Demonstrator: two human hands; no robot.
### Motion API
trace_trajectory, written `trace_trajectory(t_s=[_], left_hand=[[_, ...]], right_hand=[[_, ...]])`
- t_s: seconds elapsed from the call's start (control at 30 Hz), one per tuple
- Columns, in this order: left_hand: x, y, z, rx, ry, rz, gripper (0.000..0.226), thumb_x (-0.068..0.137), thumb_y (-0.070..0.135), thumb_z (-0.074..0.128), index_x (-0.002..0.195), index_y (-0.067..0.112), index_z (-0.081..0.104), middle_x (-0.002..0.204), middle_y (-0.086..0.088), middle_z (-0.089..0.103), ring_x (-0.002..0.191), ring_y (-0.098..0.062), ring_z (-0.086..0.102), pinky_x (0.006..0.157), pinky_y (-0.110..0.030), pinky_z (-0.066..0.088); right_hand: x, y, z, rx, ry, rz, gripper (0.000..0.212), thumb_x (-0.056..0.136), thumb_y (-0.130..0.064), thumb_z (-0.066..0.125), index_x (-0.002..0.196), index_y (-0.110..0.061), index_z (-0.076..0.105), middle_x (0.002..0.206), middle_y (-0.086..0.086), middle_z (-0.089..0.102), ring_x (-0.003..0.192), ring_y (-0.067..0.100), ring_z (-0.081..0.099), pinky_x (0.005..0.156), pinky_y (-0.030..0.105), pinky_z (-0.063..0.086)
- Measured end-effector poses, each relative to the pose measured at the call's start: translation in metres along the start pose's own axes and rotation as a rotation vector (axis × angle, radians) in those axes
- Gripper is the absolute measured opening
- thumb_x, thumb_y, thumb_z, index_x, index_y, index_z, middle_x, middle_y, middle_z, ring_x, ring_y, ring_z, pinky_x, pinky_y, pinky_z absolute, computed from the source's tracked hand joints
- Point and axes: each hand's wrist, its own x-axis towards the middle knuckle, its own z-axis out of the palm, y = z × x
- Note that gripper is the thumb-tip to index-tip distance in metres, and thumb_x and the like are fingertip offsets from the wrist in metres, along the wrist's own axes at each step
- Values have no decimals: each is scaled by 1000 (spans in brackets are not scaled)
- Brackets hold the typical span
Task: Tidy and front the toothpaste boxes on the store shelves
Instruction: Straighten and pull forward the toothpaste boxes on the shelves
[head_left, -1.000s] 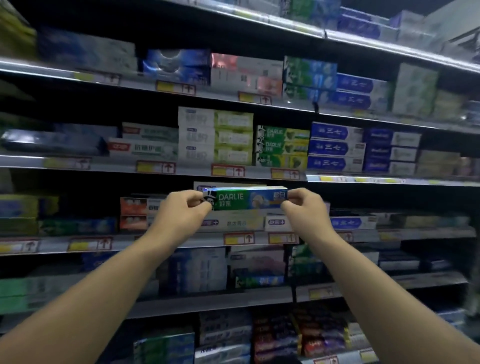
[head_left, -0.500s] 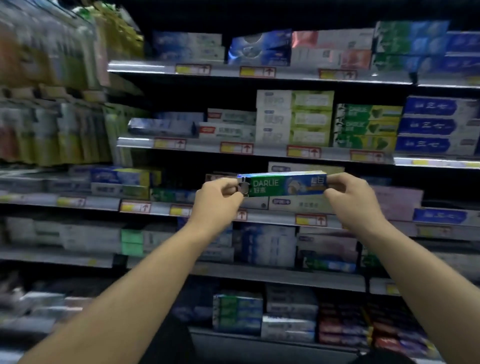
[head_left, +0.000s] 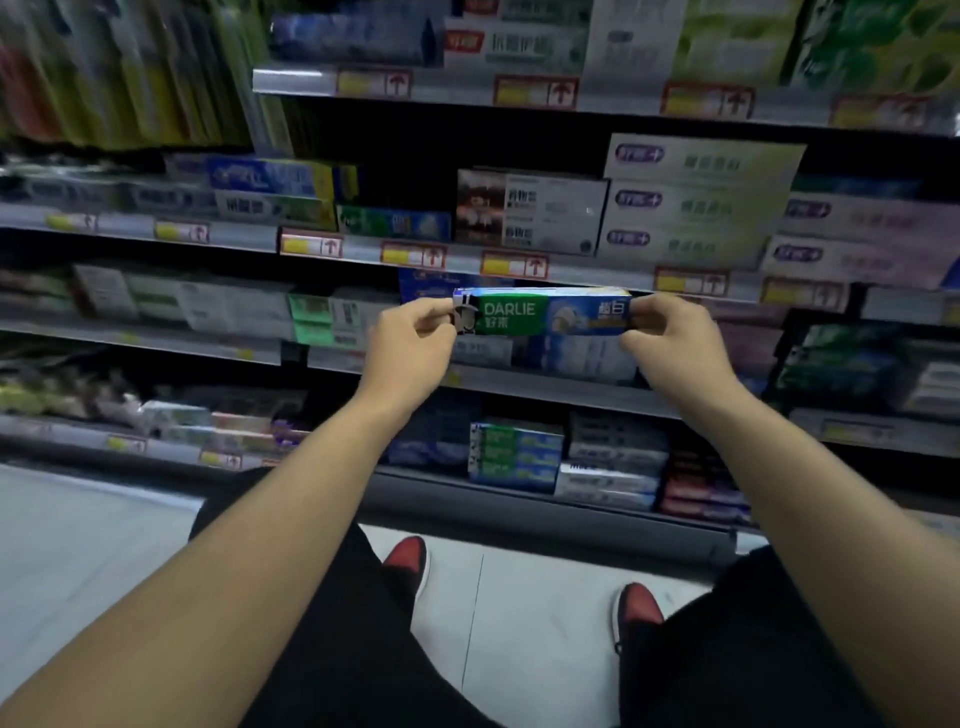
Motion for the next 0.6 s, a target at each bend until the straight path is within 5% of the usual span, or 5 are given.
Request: trace_trajectory(t_s=[0.23,0.6], left_hand=[[-13,-35,20,9,-53,-45,35,97,9,61,129,21,68,118,2,70,110,-13,64,102,-33,52],[-23,-64,42,32,-76,-97,35,95,8,62,127,19,70,115,2,72,107,-10,65,101,-33,54]], right_hand=[[-13,40,18,50,-12,118,27,93,-7,62,117,-18,66,106,-3,67,96,15,62,81,30,47],[-25,78,34,104,-25,211,27,91,-3,60,110,-21,66,97,-16,64,88,4,61,68,23,50]])
